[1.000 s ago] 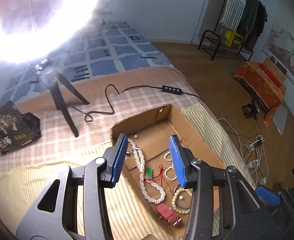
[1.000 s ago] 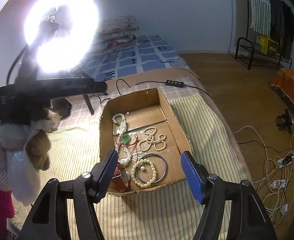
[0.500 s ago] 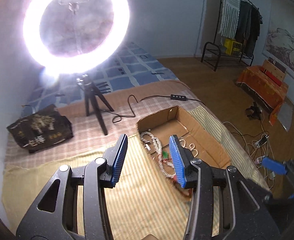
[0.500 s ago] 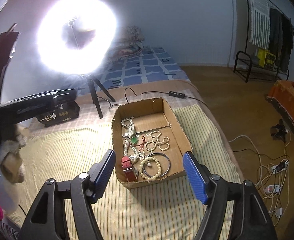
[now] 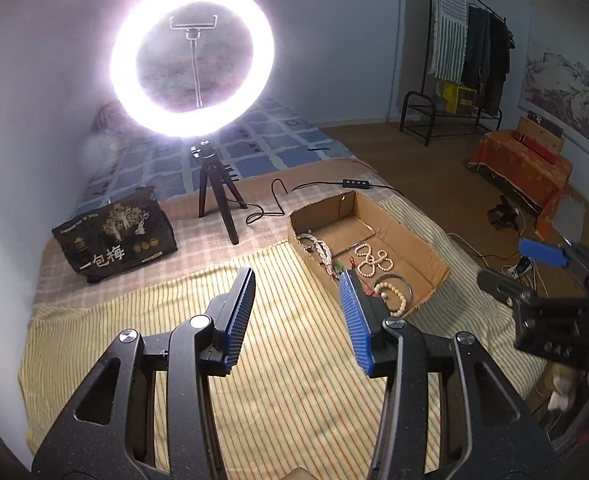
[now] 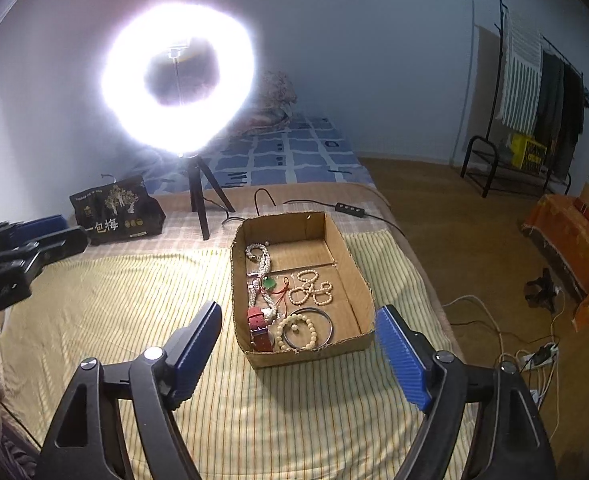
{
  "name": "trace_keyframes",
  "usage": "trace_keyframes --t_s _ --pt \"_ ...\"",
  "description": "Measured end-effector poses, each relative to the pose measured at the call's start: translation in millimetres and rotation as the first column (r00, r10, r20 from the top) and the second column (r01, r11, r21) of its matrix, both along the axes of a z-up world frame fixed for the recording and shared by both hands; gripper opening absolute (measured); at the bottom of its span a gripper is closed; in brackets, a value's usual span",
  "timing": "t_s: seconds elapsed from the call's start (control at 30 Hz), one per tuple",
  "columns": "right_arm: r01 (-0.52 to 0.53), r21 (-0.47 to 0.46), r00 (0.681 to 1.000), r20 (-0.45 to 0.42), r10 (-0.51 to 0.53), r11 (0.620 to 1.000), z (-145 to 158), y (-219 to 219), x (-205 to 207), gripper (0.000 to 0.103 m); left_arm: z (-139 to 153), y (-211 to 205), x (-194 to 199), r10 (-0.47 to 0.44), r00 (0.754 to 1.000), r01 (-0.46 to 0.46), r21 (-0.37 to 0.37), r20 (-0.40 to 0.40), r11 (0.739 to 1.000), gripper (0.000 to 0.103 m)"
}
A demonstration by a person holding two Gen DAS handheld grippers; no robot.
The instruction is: Organize jewelry
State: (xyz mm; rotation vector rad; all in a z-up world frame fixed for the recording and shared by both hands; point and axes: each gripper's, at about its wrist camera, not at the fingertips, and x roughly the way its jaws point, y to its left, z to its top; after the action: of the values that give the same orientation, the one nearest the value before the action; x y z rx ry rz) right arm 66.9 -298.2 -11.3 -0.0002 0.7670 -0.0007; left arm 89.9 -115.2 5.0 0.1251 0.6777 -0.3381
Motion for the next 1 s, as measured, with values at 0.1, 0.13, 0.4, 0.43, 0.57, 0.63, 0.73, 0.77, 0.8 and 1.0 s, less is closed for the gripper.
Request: trace_keyframes --t_s 0.1,0.13,0.4,0.43,0.57,0.63,0.73,0.77,0.8,1.0 --pt "-0.015 -0.012 1.0 0.009 0.015 1.0 0 7 -4 0.084 -3 5 -14 0.0 1.0 0.0 0.006 0.024 1.0 0.06" --pt "-0.021 -0.014 1.0 0.008 0.021 1.0 0 9 -6 0.084 -5 7 -18 0.001 1.0 -0.001 0.011 0.03 1.0 0.064" --pt "-0.029 -0.037 0.999 0.018 0.03 0.999 -2 16 -14 0.089 -17 14 -38 0.0 0.999 -0.001 0.013 0.044 1.0 0.073" --pt "-0.023 -0.035 0.999 0.025 0.024 0.999 -2 15 -15 0.091 -18 14 -41 -0.001 0.999 0.0 0.018 0.051 1.0 0.076" --pt "0.0 -0.047 0.999 0.049 0.002 0.999 -2 15 -17 0.1 -22 11 -44 -0.016 0.998 0.014 0.031 0.054 0.999 0.077" --pt "0.012 -0.051 0.998 0.061 -0.009 0.999 -3 14 -17 0.102 -23 12 -45 -0.017 0.998 0.015 0.033 0.054 0.999 0.077" --pt "0.017 -0.056 0.998 0.065 -0.014 0.998 -5 15 -15 0.103 -24 12 -46 -0.018 0.998 0.017 0.029 0.06 0.999 0.077" --pt "0.016 -0.06 0.998 0.063 -0.012 0.998 -6 15 -14 0.103 -24 12 -47 -0.02 0.997 0.018 0.024 0.069 1.0 0.077" --pt "0.015 -0.065 0.998 0.063 -0.011 0.998 -7 16 -14 0.103 -25 12 -49 -0.018 0.997 0.016 0.025 0.076 1.0 0.077" --pt "0.004 -0.085 0.998 0.061 0.002 0.996 -11 22 -15 0.103 -24 11 -56 -0.027 0.993 0.023 0.036 0.117 0.999 0.094"
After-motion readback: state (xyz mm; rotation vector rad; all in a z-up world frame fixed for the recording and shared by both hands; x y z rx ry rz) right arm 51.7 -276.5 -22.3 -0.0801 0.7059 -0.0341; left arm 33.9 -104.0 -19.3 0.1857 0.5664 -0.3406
